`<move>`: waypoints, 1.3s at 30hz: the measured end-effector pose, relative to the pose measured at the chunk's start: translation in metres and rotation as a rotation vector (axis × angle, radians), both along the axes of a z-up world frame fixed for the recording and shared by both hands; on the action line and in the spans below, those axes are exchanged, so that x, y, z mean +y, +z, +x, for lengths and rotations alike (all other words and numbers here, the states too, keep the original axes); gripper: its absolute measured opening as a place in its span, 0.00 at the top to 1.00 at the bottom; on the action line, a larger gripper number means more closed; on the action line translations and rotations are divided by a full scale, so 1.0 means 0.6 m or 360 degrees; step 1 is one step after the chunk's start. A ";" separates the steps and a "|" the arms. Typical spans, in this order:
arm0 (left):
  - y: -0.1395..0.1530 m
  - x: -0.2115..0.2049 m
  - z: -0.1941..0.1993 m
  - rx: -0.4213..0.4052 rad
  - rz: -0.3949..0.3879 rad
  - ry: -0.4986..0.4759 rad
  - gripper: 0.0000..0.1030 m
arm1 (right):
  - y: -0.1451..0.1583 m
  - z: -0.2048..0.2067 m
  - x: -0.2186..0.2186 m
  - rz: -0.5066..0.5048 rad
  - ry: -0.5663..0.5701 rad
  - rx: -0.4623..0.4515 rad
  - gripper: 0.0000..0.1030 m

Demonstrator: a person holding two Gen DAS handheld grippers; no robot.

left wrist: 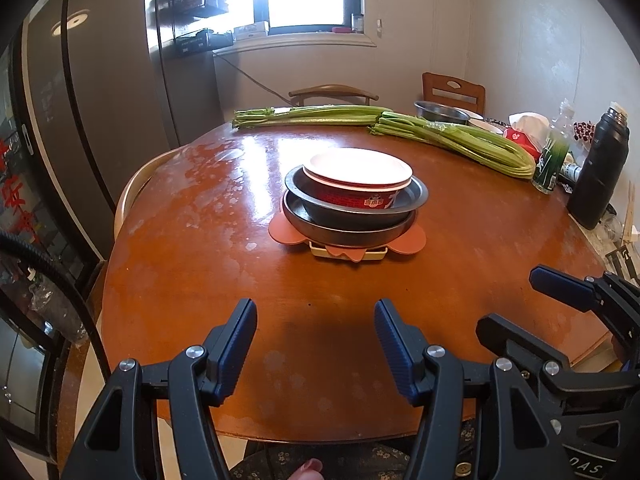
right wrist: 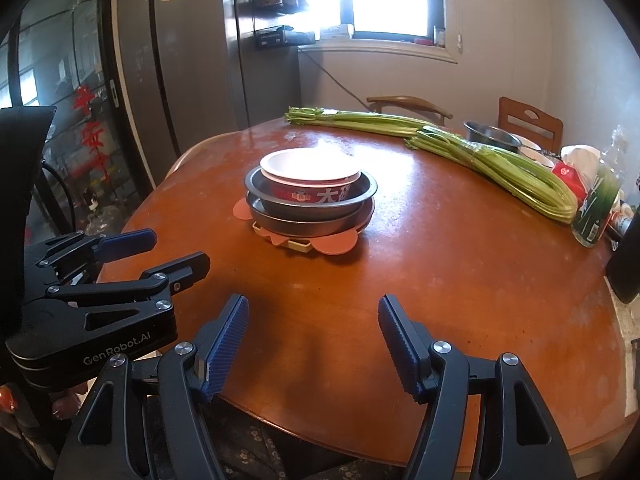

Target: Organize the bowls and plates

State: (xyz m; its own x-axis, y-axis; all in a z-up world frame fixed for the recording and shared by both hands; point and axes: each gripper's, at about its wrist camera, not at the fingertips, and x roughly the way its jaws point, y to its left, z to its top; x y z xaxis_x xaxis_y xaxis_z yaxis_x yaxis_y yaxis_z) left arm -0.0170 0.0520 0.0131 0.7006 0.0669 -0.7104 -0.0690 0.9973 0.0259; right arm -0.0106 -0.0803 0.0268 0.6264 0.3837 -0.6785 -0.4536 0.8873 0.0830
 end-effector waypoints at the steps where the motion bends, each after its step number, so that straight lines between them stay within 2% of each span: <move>1: 0.001 -0.001 -0.001 -0.0002 0.0000 -0.0001 0.41 | 0.001 0.000 0.001 0.0001 0.0002 -0.0001 0.33; 39: -0.017 0.004 0.007 0.0054 0.0024 0.0023 0.41 | -0.014 0.004 -0.017 0.0026 -0.0056 0.0036 0.33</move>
State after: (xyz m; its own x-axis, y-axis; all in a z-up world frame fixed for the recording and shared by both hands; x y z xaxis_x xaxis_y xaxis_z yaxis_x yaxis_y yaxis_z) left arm -0.0126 0.0543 0.0027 0.6751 0.0874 -0.7325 -0.0820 0.9957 0.0433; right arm -0.0082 -0.0906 0.0185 0.6244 0.3728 -0.6864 -0.4202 0.9011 0.1071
